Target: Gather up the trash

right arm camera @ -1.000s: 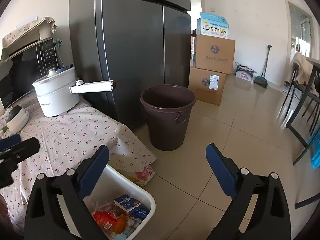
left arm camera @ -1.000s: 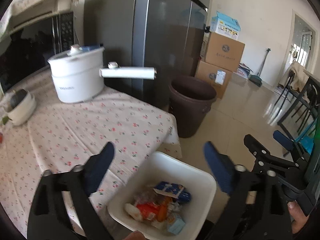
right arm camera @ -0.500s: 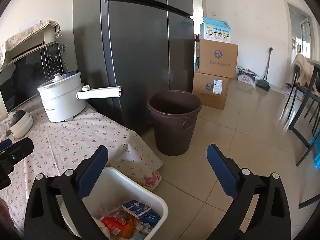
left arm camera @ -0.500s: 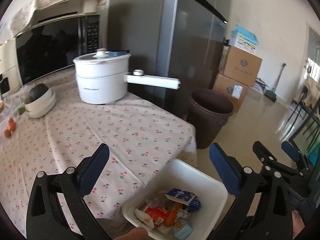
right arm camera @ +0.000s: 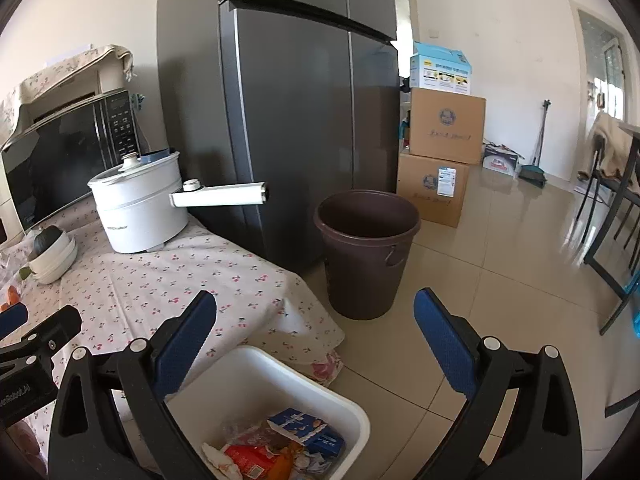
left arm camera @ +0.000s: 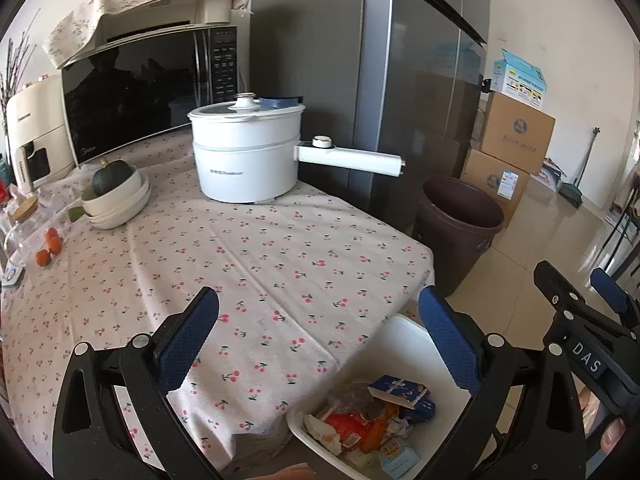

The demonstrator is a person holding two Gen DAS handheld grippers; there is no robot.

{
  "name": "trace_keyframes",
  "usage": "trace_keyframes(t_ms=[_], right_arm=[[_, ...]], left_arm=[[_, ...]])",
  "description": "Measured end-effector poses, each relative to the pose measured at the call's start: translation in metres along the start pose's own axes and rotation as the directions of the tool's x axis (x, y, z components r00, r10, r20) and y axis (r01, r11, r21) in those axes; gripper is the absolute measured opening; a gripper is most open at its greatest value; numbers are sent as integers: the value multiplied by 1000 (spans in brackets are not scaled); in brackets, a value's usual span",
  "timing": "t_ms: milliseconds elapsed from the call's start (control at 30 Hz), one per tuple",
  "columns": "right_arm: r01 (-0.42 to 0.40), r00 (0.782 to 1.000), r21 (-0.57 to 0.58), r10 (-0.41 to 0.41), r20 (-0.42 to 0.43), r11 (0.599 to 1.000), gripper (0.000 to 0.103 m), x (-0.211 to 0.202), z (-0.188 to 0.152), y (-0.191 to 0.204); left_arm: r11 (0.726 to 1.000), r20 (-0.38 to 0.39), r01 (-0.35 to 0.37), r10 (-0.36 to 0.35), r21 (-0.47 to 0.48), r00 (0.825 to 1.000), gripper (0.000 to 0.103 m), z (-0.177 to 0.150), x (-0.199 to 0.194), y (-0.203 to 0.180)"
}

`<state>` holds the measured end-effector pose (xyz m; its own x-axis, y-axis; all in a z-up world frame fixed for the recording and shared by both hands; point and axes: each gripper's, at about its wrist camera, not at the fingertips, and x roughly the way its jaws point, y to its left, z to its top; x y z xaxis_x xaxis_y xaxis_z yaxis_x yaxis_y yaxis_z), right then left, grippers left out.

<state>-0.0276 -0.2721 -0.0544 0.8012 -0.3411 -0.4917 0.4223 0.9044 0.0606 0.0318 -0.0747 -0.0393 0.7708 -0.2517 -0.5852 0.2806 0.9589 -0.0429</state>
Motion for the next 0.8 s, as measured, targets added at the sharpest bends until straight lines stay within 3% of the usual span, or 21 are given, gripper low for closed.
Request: trace_keyframes(t_ms=[800], right_arm=[[-12, 1000, -47, 11, -23, 999, 96, 5, -6, 18]], left_arm=[[999, -4, -43, 43, -31, 999, 96, 3, 1, 19]])
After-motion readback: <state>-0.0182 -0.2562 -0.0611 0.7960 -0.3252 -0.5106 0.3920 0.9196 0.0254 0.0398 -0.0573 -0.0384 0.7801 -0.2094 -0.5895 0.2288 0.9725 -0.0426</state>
